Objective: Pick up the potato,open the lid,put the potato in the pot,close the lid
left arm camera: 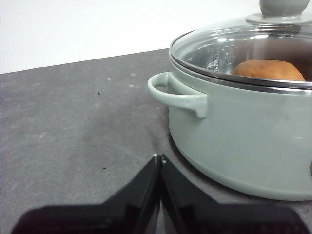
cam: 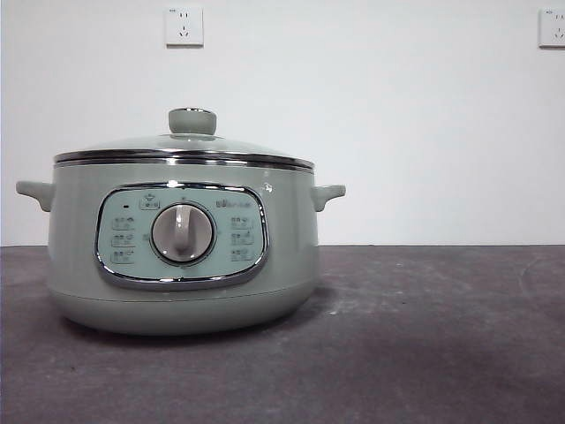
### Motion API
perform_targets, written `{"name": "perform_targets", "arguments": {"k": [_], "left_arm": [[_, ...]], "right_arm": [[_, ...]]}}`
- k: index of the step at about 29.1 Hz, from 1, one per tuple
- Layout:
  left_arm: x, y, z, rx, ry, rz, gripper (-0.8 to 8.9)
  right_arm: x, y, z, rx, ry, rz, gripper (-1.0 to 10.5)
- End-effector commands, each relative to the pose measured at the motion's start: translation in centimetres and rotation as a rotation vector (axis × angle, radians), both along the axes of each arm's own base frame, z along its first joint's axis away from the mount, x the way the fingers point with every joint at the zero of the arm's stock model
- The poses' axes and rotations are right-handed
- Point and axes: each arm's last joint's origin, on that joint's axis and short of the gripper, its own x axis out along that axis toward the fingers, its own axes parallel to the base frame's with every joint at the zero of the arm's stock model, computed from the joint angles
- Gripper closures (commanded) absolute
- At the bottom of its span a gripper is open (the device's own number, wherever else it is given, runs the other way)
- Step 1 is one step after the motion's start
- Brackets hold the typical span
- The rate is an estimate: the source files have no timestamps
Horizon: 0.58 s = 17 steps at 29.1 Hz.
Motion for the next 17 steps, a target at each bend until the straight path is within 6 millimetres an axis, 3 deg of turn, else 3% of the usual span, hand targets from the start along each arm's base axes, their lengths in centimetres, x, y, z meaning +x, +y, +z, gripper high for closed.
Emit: {"name": "perform_targets", "arguments": {"k": [1, 9, 17], "left_arm": [[0.1, 0.0, -0.4, 0.002, 0.009, 0.005, 8.17], [0.1, 0.0, -0.4, 0.002, 0.009, 0.005, 8.17], [0.1, 0.0, -0.4, 0.002, 0.009, 0.005, 8.17]], "right_arm": [[-0.2, -0.1, -1.4, 0.026, -0.008, -0.009, 9.5], [-0.1, -0.1, -4.0, 0.082, 0.062, -0.023, 9.5], [-0.1, -0.1, -4.3, 0.071, 0.101, -0.025, 9.5]]}}
